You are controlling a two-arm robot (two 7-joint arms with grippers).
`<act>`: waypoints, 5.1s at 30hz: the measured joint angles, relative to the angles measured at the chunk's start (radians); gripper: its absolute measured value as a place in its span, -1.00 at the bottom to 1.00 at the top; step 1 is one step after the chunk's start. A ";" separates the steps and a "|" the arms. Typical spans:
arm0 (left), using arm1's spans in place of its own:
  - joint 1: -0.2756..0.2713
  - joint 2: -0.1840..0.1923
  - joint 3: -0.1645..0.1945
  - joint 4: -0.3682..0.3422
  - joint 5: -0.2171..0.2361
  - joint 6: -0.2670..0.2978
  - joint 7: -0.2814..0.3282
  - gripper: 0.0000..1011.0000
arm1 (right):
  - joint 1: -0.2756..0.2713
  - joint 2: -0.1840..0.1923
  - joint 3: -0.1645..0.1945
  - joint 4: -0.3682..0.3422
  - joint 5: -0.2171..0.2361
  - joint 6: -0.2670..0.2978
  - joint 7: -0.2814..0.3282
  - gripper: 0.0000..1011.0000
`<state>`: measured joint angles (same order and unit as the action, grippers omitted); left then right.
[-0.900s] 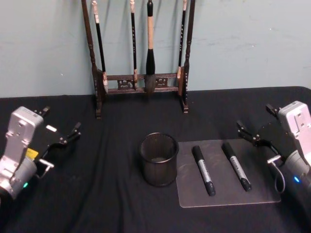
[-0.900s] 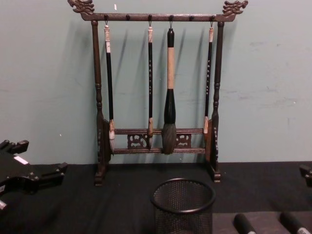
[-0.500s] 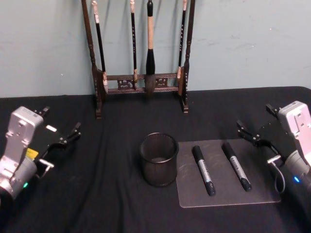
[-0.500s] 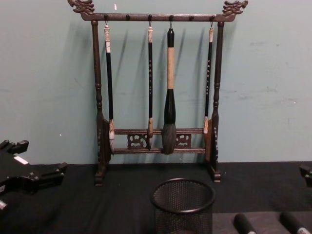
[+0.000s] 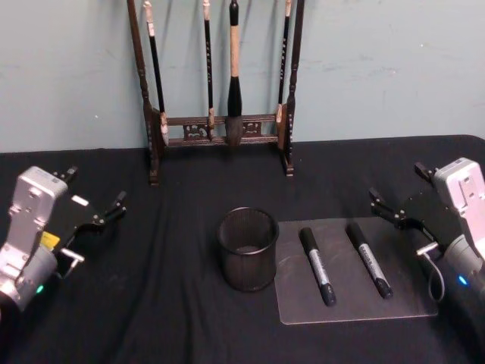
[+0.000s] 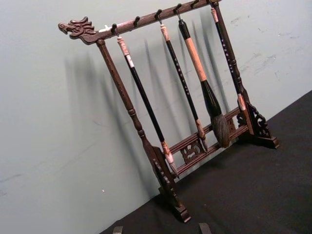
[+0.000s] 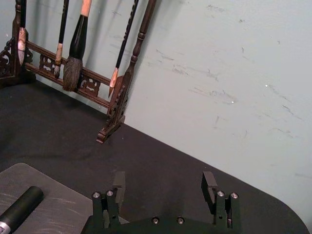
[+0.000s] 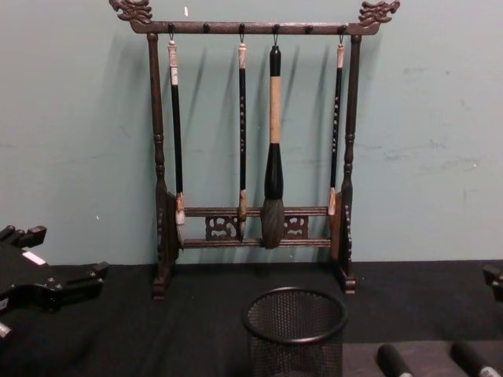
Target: Pick up the water-based marker from the table and place it into the pen holder.
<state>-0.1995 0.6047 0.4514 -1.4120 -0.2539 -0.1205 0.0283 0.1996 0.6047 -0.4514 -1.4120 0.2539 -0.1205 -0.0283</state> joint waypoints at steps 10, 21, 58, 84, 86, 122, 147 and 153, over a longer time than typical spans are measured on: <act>0.000 0.000 0.000 0.000 0.000 0.000 0.000 1.00 | 0.000 0.000 0.000 0.000 0.000 0.000 0.000 0.98; 0.000 0.000 0.000 0.000 0.000 0.000 0.000 1.00 | 0.000 0.000 0.000 0.000 0.000 0.000 0.000 0.98; 0.000 0.000 0.000 0.000 0.000 0.000 0.000 1.00 | -0.017 0.004 0.020 -0.014 0.027 0.011 0.016 0.98; 0.000 0.000 0.000 0.000 0.000 0.000 0.000 1.00 | -0.086 -0.029 0.086 -0.054 0.122 0.113 0.165 0.98; 0.000 0.000 0.000 0.000 0.000 0.000 0.000 1.00 | -0.078 -0.042 0.077 -0.035 0.103 0.113 0.170 0.98; 0.000 0.000 0.000 0.000 0.000 0.000 0.000 1.00 | -0.050 -0.138 0.111 0.073 0.065 0.166 0.282 0.98; 0.000 0.000 0.000 0.000 0.000 0.000 0.000 1.00 | -0.053 -0.166 0.139 0.095 0.018 0.181 0.299 0.98; 0.000 0.000 0.000 0.000 0.000 0.000 0.000 1.00 | -0.053 -0.166 0.138 0.095 0.018 0.181 0.299 0.96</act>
<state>-0.1995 0.6047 0.4514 -1.4120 -0.2539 -0.1205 0.0283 0.1469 0.4392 -0.3133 -1.3172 0.2723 0.0605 0.2707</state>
